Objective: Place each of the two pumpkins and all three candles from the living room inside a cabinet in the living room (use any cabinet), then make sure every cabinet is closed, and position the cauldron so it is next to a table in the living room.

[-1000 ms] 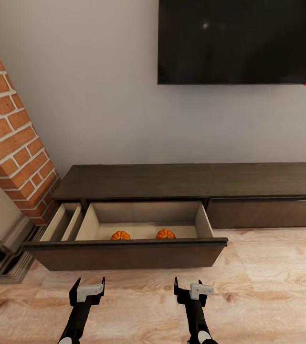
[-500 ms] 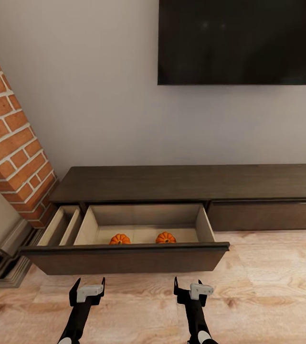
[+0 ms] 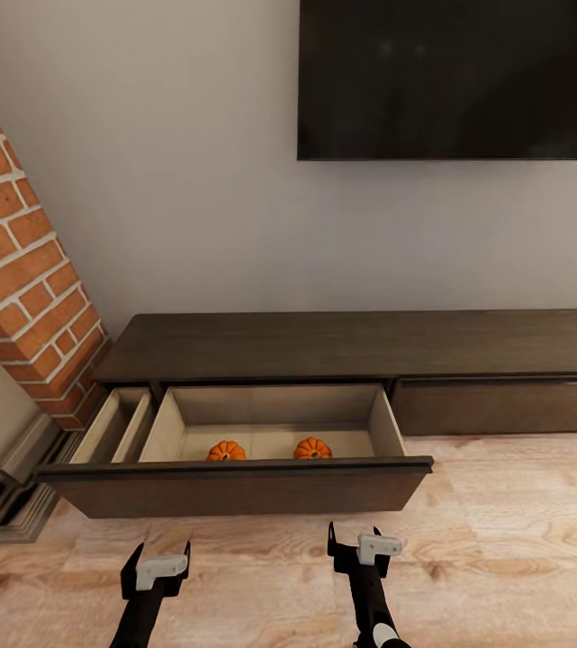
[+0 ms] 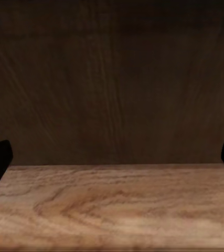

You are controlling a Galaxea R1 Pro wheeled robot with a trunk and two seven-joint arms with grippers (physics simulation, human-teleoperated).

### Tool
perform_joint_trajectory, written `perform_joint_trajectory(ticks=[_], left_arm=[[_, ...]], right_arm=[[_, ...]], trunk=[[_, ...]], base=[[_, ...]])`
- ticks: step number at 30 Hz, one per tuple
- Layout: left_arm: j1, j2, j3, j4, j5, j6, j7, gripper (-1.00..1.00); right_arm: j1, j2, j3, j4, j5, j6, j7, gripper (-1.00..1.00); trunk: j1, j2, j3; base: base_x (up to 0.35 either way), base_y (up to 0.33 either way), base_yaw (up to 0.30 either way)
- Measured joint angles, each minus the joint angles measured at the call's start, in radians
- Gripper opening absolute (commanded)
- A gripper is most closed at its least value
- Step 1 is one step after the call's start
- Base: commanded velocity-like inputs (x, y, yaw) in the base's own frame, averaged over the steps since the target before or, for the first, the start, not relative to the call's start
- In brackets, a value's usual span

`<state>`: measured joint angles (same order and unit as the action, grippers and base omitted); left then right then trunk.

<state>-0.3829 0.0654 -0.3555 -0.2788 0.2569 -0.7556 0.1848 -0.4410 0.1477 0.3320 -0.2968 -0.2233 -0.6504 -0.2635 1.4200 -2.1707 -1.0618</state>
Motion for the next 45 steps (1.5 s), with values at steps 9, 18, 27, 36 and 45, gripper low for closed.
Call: perform_joint_trajectory(ticks=[9, 18, 27, 36, 45], left_arm=[[0.000, 0.000, 0.002, 0.013, 0.003, -0.013, 0.000, 1.00], [-0.001, -0.001, 0.001, 0.013, 0.002, -0.012, 0.000, 1.00], [-0.001, -0.004, 0.000, 0.013, -0.001, -0.011, 0.000, 1.00], [-0.002, -0.012, -0.001, 0.013, -0.004, -0.009, 0.000, 1.00], [-0.003, -0.014, -0.002, 0.014, -0.006, -0.008, 0.000, 1.00]], right_arm=[[0.000, 0.000, 0.003, 0.000, 0.000, 0.000, 0.000, 1.00], [0.000, 0.001, 0.003, 0.001, 0.000, 0.000, 0.000, 1.00], [0.000, 0.001, 0.006, 0.001, 0.005, 0.002, 0.000, 1.00], [0.000, 0.000, 0.006, 0.001, 0.006, 0.002, 0.001, 1.00], [0.000, 0.000, 0.007, 0.001, 0.011, 0.002, 0.005, 1.00]], trunk=[[0.000, 0.000, 0.000], [0.000, 0.000, 0.000], [0.000, 0.000, 0.000], [0.000, 0.000, 0.000], [0.000, 0.000, 0.000]], base=[[0.000, 0.000, 0.000], [0.000, 0.000, 0.000], [0.000, 0.000, 0.000], [0.000, 0.000, 0.000], [0.000, 0.000, 0.000]])
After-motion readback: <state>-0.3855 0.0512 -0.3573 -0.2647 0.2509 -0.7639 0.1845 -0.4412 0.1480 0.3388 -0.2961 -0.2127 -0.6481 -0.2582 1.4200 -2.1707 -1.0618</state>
